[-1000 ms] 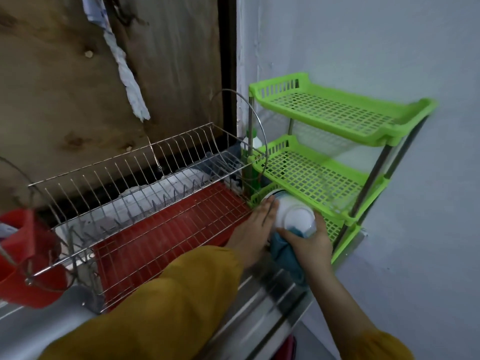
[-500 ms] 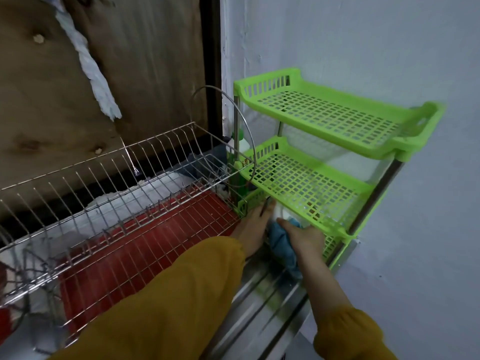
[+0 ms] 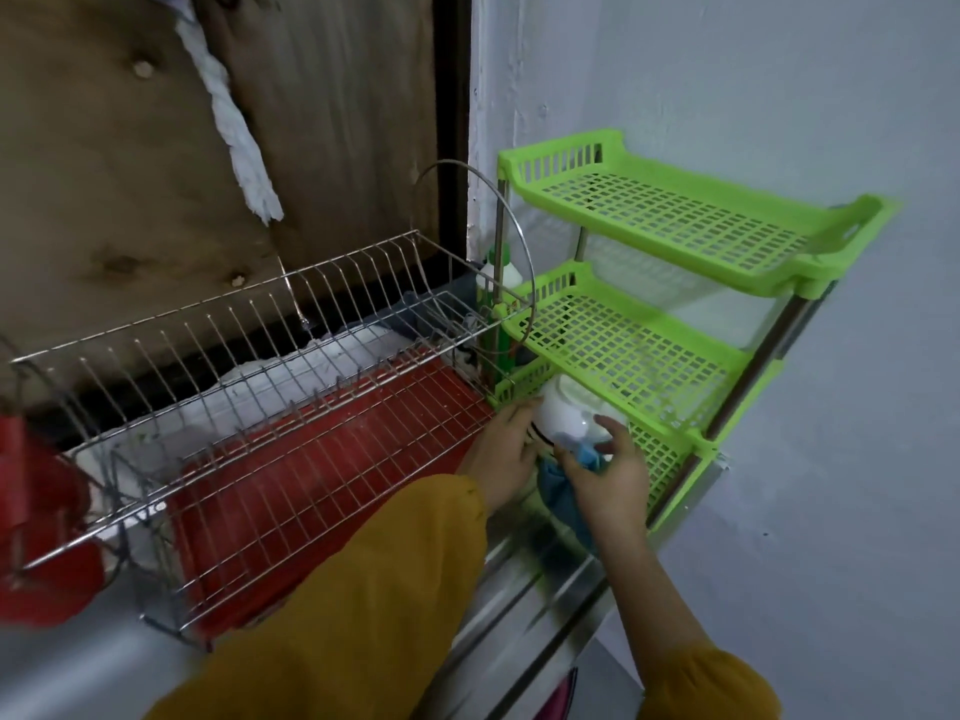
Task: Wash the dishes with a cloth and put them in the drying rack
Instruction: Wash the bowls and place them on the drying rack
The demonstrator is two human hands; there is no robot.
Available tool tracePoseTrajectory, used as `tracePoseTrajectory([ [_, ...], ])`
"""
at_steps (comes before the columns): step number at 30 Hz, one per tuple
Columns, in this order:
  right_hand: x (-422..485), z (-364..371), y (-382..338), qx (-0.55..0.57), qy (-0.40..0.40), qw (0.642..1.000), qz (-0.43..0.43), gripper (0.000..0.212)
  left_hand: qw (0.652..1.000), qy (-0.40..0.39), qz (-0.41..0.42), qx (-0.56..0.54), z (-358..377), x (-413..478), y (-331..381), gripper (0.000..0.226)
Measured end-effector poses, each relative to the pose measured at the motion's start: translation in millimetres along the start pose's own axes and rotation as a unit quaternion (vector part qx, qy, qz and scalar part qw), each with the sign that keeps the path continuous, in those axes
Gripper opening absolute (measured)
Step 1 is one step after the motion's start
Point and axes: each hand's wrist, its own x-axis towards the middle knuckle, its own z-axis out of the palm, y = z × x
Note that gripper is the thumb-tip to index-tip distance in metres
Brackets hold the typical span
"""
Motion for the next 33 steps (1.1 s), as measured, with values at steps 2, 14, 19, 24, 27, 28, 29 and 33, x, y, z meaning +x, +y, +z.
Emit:
tracePoseTrajectory([
  [2, -18, 1, -3, 0.0, -0.041, 0.999, -0.033, 0.054, 0.999, 0.035, -0.016, -0.03, -16, -23, 9, 0.05],
  [14, -209, 62, -76, 0.003, -0.25, 0.95, -0.184, 0.039, 0.913, 0.298, -0.257, -0.106, -134, -296, -46, 0.016],
  [19, -305, 124, -102, 0.015, -0.366, 0.896, -0.251, 0.036, 0.843, 0.403, -0.346, -0.081, -183, -426, -76, 0.013],
  [24, -406, 188, -138, 0.024, -0.452, 0.829, -0.33, 0.035, 0.804, 0.448, -0.391, -0.014, -231, -536, -105, 0.017],
  [27, -462, 226, -154, 0.049, -0.503, 0.782, -0.365, 0.032, 0.792, 0.453, -0.406, 0.051, -254, -589, -119, 0.021],
  [28, -479, 236, -159, 0.042, -0.523, 0.764, -0.377, 0.033, 0.786, 0.454, -0.413, 0.077, -262, -605, -123, 0.022],
  [29, -495, 245, -165, 0.029, -0.542, 0.743, -0.391, 0.034, 0.779, 0.452, -0.421, 0.105, -269, -621, -128, 0.024],
  [33, -551, 284, -185, 0.01, -0.585, 0.679, -0.444, 0.041, 0.757, 0.408, -0.483, 0.167, -294, -668, -147, 0.035],
])
